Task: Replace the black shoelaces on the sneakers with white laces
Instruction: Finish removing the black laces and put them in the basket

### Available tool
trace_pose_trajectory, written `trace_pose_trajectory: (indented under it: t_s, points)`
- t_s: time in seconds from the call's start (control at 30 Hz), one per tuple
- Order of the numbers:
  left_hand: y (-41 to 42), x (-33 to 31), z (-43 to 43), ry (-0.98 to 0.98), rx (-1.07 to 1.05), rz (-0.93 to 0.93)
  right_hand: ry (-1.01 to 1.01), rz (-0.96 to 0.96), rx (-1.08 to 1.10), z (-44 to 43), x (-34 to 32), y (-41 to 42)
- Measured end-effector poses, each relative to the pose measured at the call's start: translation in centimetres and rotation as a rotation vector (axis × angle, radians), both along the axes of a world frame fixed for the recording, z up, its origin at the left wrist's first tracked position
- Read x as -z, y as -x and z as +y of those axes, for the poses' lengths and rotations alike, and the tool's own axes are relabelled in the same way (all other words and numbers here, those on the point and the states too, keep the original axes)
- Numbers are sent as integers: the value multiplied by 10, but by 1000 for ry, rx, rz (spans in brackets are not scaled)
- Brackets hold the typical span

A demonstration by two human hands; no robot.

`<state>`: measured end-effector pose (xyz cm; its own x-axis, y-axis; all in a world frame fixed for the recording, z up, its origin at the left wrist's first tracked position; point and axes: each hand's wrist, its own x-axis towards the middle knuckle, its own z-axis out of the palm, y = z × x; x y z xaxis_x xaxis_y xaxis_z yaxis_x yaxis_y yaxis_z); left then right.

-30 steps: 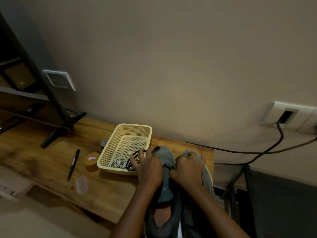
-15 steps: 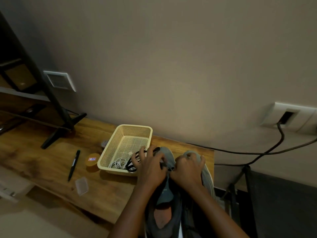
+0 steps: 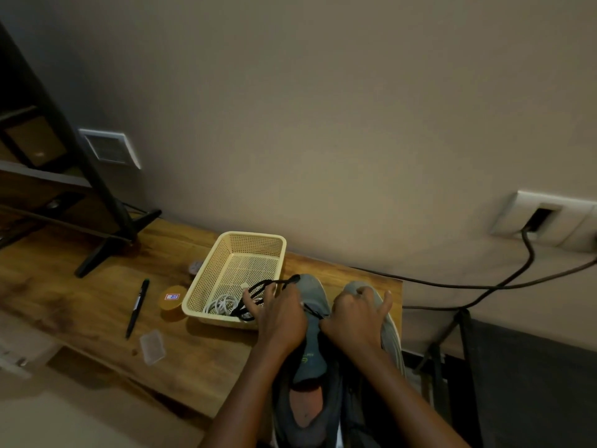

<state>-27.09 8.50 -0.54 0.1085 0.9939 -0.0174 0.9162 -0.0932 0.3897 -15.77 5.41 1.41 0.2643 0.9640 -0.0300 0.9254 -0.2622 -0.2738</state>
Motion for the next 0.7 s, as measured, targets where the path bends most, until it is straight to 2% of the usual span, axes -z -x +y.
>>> trace_pose_trajectory:
  t_s: [0.33, 0.53, 0.7]
  points:
    - [12, 6, 11, 26, 112, -81, 5, 11, -9, -2, -5, 1]
    - [18, -1, 9, -24, 77, -81, 17, 45, -34, -2, -7, 7]
    - [22, -5, 7, 31, 111, -121, 9, 16, -36, -3, -10, 12]
